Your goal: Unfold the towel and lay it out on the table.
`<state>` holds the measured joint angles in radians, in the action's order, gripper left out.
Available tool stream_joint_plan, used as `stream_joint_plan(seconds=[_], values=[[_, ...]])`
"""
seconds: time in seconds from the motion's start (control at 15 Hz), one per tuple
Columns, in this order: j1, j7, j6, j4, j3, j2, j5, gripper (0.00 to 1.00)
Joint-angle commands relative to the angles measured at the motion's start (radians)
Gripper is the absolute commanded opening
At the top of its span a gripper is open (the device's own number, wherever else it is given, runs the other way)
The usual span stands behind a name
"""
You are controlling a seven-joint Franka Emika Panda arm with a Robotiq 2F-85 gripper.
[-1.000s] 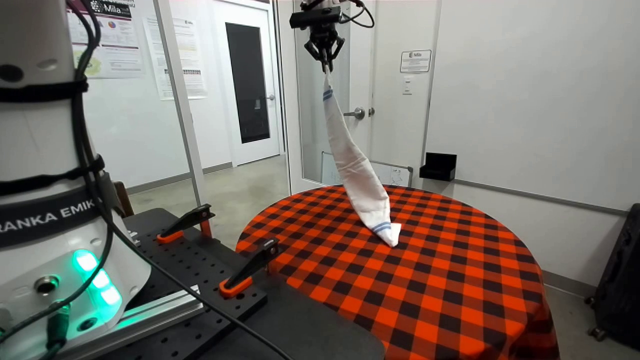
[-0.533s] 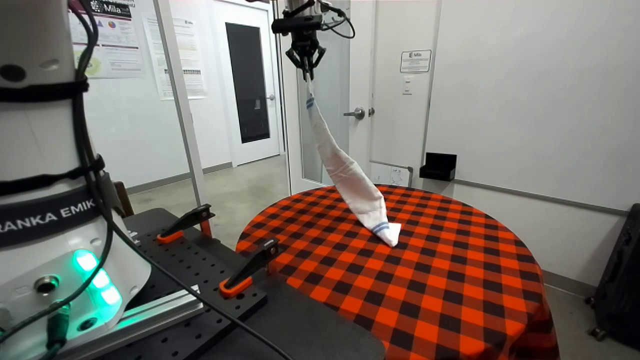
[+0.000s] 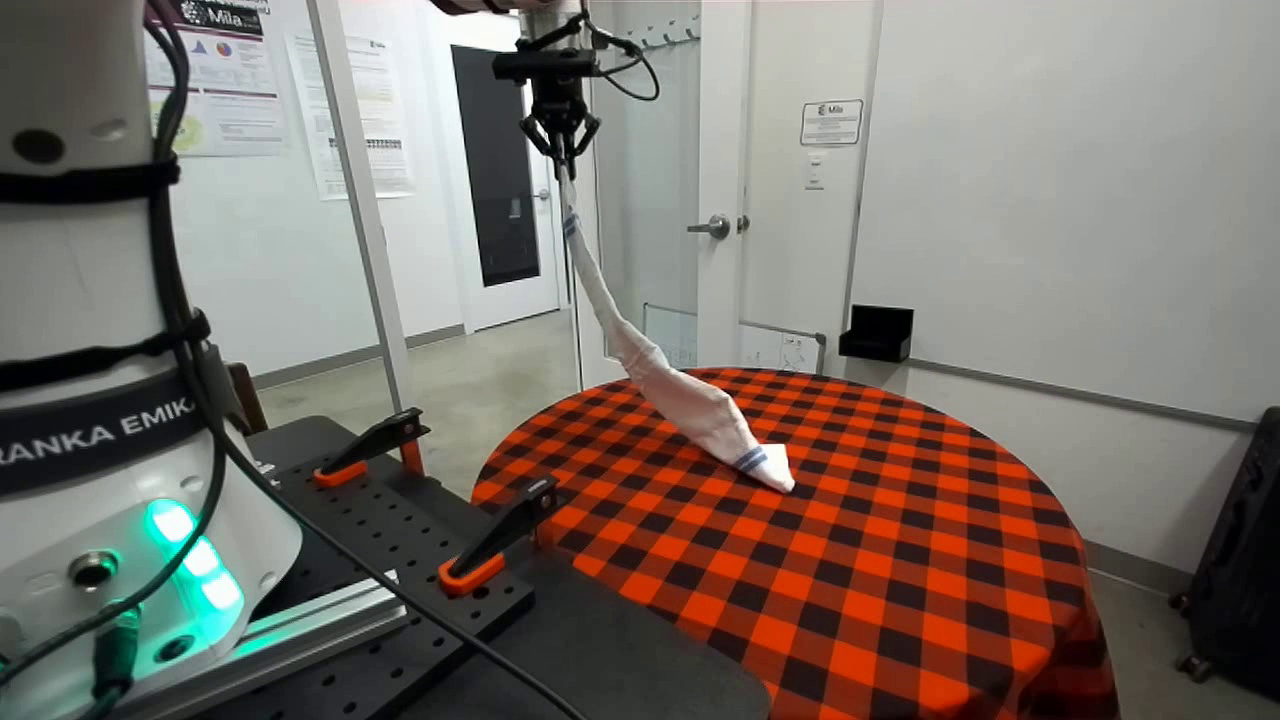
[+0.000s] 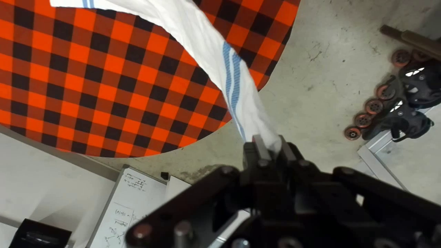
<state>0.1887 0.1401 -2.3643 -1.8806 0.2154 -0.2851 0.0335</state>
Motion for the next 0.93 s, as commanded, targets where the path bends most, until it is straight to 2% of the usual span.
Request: stream_joint_plan(seconds=[0.0,0.87], values=[[0.018,0.019,0.038,-0.041,0.022,0.041,-0.019,0.02],[0.032,0.040,0.125,-0.100,0.044,0.032,-0.018,0.02]])
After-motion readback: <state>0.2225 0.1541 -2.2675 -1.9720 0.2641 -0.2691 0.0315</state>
